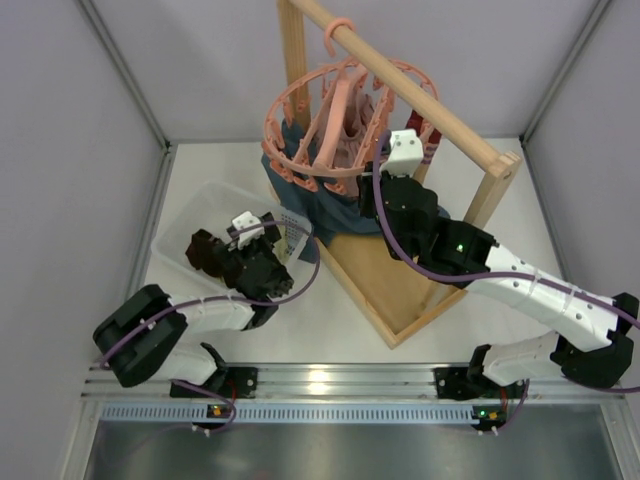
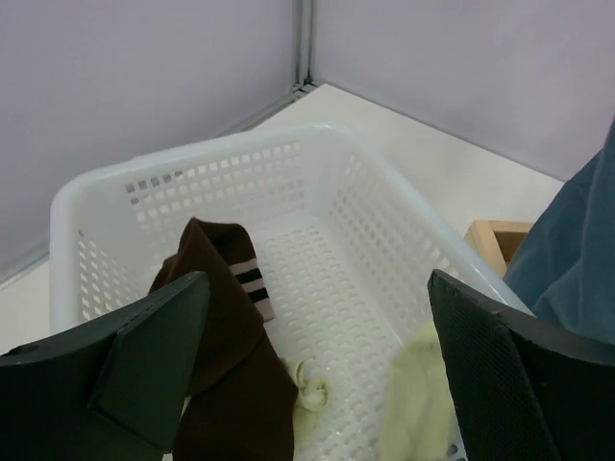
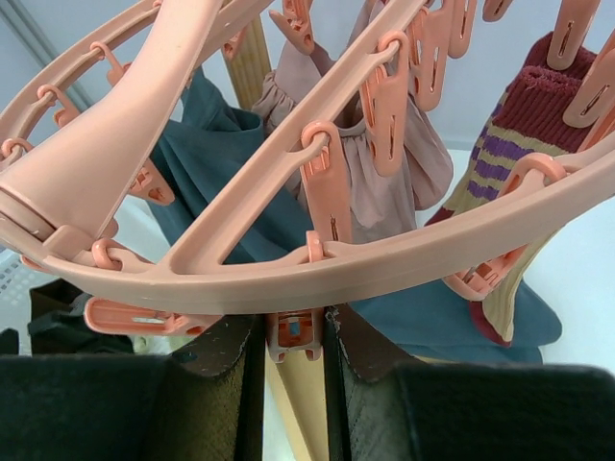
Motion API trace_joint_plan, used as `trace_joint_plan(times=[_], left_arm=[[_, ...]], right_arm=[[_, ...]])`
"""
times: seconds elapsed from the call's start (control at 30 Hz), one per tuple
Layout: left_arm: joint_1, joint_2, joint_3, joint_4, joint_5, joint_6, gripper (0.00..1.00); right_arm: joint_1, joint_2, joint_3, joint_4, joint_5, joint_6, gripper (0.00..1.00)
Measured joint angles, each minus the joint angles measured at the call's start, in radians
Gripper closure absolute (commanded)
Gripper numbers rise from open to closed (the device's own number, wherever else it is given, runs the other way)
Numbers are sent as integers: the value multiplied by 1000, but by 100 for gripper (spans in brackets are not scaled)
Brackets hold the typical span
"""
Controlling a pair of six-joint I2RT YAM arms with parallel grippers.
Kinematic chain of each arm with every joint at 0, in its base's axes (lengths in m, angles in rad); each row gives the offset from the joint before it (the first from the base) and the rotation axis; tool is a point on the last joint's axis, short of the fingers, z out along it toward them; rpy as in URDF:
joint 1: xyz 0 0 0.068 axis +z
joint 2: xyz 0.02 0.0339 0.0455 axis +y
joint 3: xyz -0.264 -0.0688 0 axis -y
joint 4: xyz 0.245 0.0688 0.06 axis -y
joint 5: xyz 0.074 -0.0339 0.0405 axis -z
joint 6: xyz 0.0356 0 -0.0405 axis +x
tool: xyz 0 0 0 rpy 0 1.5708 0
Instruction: Remove the socks clipped to the hanger
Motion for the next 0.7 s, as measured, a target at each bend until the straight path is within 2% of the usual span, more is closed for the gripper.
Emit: trace_joint_plan(times=[0.2, 0.33, 0.4, 0.53, 0.7], left_arm=[[0, 84, 148, 2, -30, 161, 2], [-15, 60, 142, 3, -42, 184, 4], [-53, 12, 106, 3, -17, 164, 9], [-165, -93, -7, 14, 238, 21, 15], [-176, -28, -12, 18, 546, -163, 19]], right_arm=[[0, 0, 0, 0, 0, 4, 100], [0, 0, 0, 0, -1, 5, 100], [0, 0, 0, 0, -5, 8, 100], [0, 10, 5, -2, -25, 17, 100], [0, 57, 43, -23, -69, 28, 100]])
